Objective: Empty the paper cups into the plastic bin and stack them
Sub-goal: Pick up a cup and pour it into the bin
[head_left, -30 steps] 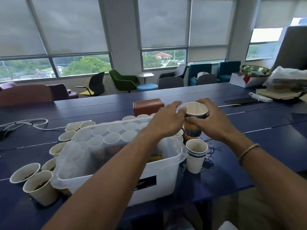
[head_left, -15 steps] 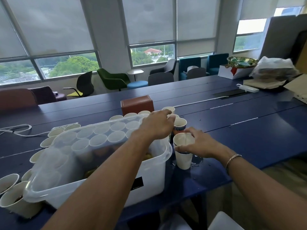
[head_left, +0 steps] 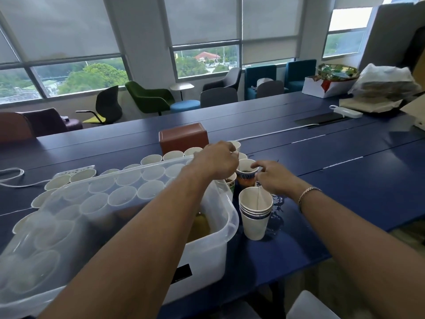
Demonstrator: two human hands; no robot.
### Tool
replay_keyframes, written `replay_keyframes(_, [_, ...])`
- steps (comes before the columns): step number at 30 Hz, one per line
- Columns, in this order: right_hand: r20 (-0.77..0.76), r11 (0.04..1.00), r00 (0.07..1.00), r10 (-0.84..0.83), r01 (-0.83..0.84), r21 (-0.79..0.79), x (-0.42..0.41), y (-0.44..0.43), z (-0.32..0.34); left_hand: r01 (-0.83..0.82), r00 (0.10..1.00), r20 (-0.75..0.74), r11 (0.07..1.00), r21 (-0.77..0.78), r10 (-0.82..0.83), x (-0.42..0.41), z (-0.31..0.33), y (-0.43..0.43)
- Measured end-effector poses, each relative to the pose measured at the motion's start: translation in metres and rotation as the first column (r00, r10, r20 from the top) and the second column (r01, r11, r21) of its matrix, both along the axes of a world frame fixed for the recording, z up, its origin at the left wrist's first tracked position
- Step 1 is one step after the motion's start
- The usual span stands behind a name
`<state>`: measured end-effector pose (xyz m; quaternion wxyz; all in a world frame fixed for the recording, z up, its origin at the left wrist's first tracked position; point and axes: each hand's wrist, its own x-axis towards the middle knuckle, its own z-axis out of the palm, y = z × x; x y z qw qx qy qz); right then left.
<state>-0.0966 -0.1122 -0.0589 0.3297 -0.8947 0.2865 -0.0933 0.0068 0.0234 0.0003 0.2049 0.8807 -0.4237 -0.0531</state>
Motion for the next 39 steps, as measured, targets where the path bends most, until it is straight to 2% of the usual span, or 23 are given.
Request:
replay_keyframes(6, [-0.216,0.994,0.972,0.088,-0.099,-0.043,0.023,0.0,0.003,0.014,0.999,0.039,1.0,0.013,-0.014,0.009,0.0,0.0])
replay_keyframes(15, [-0.317,0.979,0.946,0.061,-0.119,-0.168,0.018,-0.002,0.021,-0.007,0.998,0.057,1.0,0.009,0.006,0.012,0.001,0.006])
replay_keyframes(19, [-0.342,0.954,0.937,0.067,-0.16,-0.252,0.006,0.003,0.049,-0.04,0.997,0.074,0.999,0.004,0.039,0.005,0.004,0.009])
replay_keyframes(26, [-0.282,0.883,0.955,0.094,-0.211,-0.42,-0.009,0.021,0.124,-0.132,0.982,0.12,0.986,-0.101,0.144,0.0,0.032,0.02])
replay_keyframes(32, [-0.219,0.797,0.955,0.202,-0.29,-0.53,-0.01,0.067,0.177,-0.206,0.969,0.092,0.953,-0.221,0.23,0.002,0.065,0.041])
replay_keyframes(36, [-0.162,0.76,0.952,0.259,-0.304,-0.574,-0.004,0.102,0.192,-0.298,0.952,-0.036,0.895,-0.331,0.304,0.008,0.083,0.072])
replay_keyframes(39, [-0.086,0.754,0.957,0.276,-0.271,-0.598,0.005,0.124,0.188,-0.329,0.943,-0.08,0.88,-0.343,0.322,0.014,0.088,0.097])
